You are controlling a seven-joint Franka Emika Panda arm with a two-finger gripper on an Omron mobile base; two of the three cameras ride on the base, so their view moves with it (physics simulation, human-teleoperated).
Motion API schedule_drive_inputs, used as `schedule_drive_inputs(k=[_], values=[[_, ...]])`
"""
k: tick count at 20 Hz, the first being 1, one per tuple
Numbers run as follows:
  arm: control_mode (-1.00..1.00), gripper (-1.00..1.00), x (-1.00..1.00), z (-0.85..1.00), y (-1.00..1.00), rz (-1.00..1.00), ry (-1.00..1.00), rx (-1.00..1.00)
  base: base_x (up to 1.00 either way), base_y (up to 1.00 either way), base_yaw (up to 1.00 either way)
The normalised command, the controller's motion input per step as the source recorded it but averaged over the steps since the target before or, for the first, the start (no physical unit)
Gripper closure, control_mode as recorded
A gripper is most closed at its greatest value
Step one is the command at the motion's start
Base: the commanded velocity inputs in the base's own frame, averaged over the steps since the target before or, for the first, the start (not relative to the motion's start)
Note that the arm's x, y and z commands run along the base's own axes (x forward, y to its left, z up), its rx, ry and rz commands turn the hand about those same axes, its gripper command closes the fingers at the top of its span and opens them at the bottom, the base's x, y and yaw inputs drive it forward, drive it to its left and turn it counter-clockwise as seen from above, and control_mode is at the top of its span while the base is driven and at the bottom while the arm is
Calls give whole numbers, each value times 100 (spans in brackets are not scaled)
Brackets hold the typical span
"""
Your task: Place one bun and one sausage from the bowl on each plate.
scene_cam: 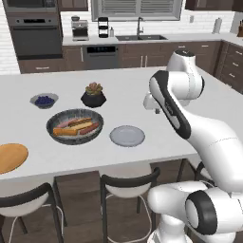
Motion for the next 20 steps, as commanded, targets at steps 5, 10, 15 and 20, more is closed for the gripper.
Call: schedule_drive_inputs(k=[5, 10, 15, 20], values=[[100, -100, -15, 0, 0, 0, -1, 0, -22, 30, 0], [100, -100, 0, 0, 0, 0, 0, 0, 9, 100, -2], [100, -100, 0, 0, 0, 0, 0, 0, 37, 97, -8], [100, -100, 0, 0, 0, 0, 0, 0, 64, 70, -9]])
